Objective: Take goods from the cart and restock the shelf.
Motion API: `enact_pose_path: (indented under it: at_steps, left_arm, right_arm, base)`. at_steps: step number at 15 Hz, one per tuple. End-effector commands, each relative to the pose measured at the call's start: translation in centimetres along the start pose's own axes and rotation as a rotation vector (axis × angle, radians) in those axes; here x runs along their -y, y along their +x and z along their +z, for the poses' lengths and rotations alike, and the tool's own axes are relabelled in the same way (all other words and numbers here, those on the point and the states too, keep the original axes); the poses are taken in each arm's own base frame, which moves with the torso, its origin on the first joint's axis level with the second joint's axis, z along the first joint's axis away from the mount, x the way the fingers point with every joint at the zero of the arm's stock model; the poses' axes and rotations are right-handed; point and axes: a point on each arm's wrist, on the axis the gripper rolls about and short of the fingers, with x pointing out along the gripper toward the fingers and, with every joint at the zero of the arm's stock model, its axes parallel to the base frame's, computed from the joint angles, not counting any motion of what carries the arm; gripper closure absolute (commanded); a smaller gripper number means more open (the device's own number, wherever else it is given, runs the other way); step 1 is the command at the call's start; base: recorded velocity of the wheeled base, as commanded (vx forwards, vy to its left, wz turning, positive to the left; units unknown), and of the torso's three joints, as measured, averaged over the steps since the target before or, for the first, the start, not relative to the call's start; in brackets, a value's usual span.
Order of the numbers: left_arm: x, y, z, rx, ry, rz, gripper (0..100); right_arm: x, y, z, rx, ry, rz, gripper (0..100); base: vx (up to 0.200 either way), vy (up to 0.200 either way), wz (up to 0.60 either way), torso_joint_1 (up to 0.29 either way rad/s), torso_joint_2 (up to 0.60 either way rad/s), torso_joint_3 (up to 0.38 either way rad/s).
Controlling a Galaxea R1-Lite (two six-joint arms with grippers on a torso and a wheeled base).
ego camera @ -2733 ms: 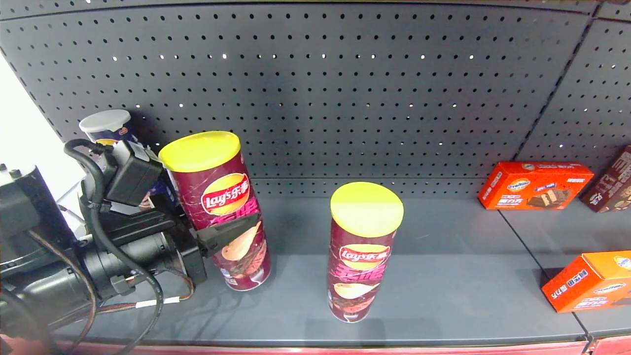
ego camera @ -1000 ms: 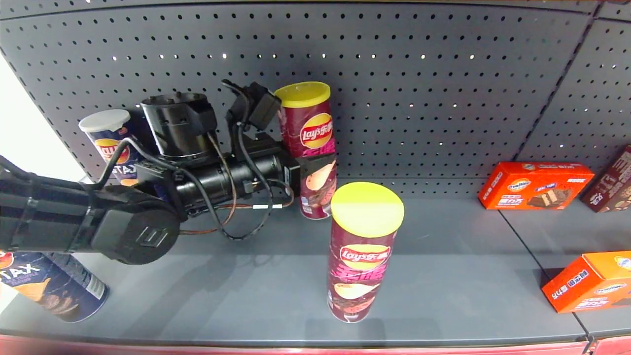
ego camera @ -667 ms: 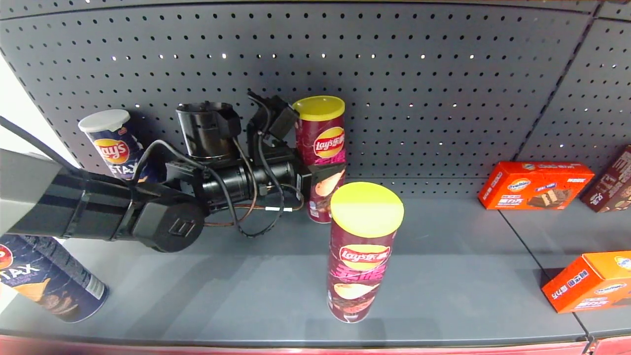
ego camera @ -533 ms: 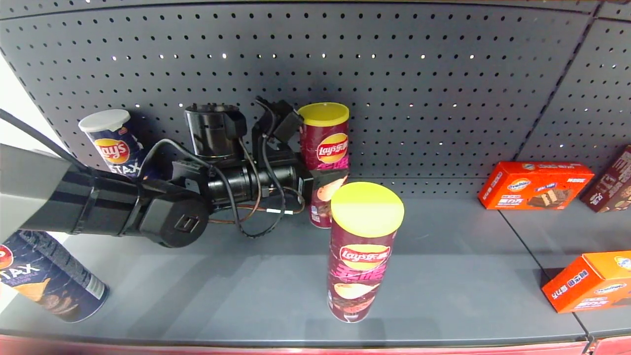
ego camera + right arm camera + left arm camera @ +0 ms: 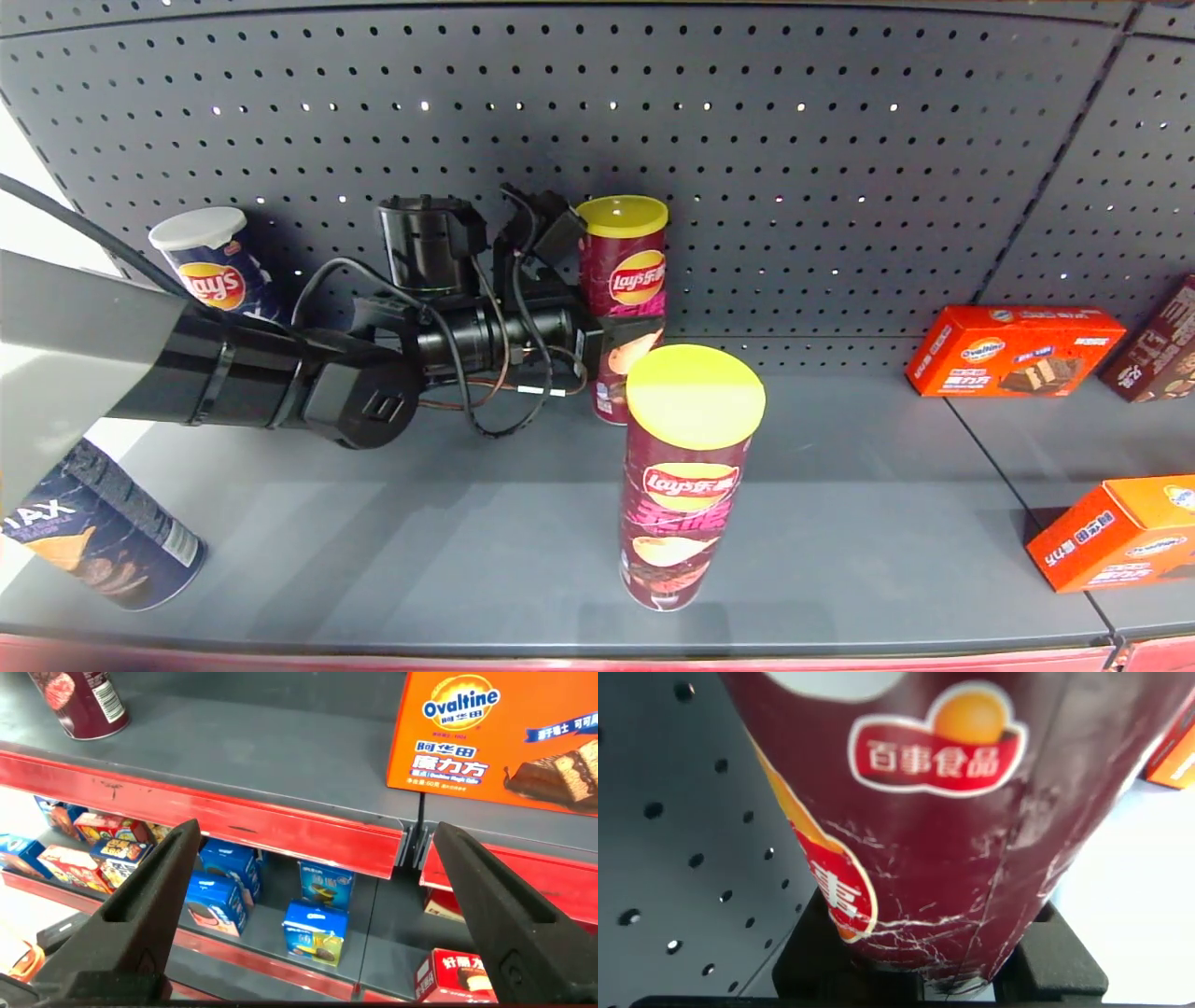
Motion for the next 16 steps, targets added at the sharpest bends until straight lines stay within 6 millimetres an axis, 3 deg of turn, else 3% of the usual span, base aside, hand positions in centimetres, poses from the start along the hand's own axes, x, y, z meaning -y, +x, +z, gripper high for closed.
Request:
enact_pose_path:
  at_steps: [1, 7, 16]
  left_arm:
    - [-0.2, 0.4, -0.7, -0.011, -0.007, -0.001, 100]
    - [-1.3, 0.5, -1.6, -0.019, -0.011, 0.021, 100]
    - [-0.9, 1.4, -2.4, -0.028, -0.013, 0.004, 100]
  right_arm:
    - [0.0, 0.0, 0.0, -0.002, 0.0, 0.001, 0]
    - [0.0, 0.0, 0.0, -0.002, 0.0, 0.001, 0]
    - [0.0, 0.0, 0.0, -0.002, 0.0, 0.001, 0]
  base:
    - [0.0, 0.0, 0.0, 0.0, 0.0, 0.0]
    - [0.0, 0.0, 0.0, 0.0, 0.0, 0.0]
    - [0.0, 0.0, 0.0, 0.0, 0.0, 0.0]
